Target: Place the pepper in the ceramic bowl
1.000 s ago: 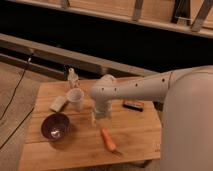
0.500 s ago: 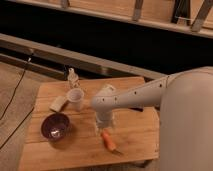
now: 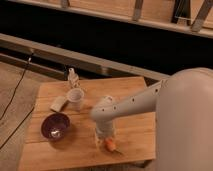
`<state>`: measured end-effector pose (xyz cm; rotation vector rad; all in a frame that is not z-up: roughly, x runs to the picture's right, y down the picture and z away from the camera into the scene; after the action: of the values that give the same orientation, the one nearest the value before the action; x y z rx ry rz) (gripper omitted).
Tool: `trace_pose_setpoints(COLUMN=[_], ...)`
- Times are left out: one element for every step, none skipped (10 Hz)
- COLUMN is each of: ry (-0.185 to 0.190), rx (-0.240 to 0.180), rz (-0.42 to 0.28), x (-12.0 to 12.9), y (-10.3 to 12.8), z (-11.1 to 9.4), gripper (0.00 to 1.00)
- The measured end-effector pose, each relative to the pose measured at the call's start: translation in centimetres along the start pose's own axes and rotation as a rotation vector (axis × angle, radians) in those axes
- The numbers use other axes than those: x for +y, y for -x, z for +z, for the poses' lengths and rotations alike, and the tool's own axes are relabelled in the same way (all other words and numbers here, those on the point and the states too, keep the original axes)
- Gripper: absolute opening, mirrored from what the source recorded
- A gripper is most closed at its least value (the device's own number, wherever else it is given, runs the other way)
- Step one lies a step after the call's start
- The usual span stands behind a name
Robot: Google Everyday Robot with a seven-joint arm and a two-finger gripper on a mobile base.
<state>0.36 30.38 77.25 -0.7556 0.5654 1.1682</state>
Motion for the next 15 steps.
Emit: trace_pose_setpoints(ry=[0.002,0.009,0.013,0.013,0.014,0.013,0.009,0.006,0.002,-0.004,-0.007,-0.013,-0.018,-0.023,-0.031], rx=[0.006,0.007,0.006,0.006,0.005,0.004,0.003,0.0,-0.002,-0.006,-0.016,-0.017,-0.019,-0.023,-0.031], rz=[0.009,0.021,0.037,0.046,0.055,0.059,0.06,0.063,0.065,0.066,0.058,0.051,0.047,0.04,0.027], x=[-0.1,-0.1,-0.3,-0.6,-1.0,-1.3,-1.7,-2.1,-2.5,-2.9,-2.9,-2.8,-2.8,-2.8,-2.7], y=[-0.4,-0.5,-0.4,-0.5,-0.4,-0.4,-0.3,-0.1,0.1,0.3,0.8,1.1,1.3,1.7,2.3], z=[0.4,0.7,0.8,0.9,1.0,1.0,0.9,0.7,0.4,0.1,-0.3,-0.9,-1.2,-1.8,-2.6], gripper=[0.65,0.65,0.65,0.65,0.64,0.57,0.47,0.37,0.26,0.19,0.17,0.17,0.17,0.17,0.17])
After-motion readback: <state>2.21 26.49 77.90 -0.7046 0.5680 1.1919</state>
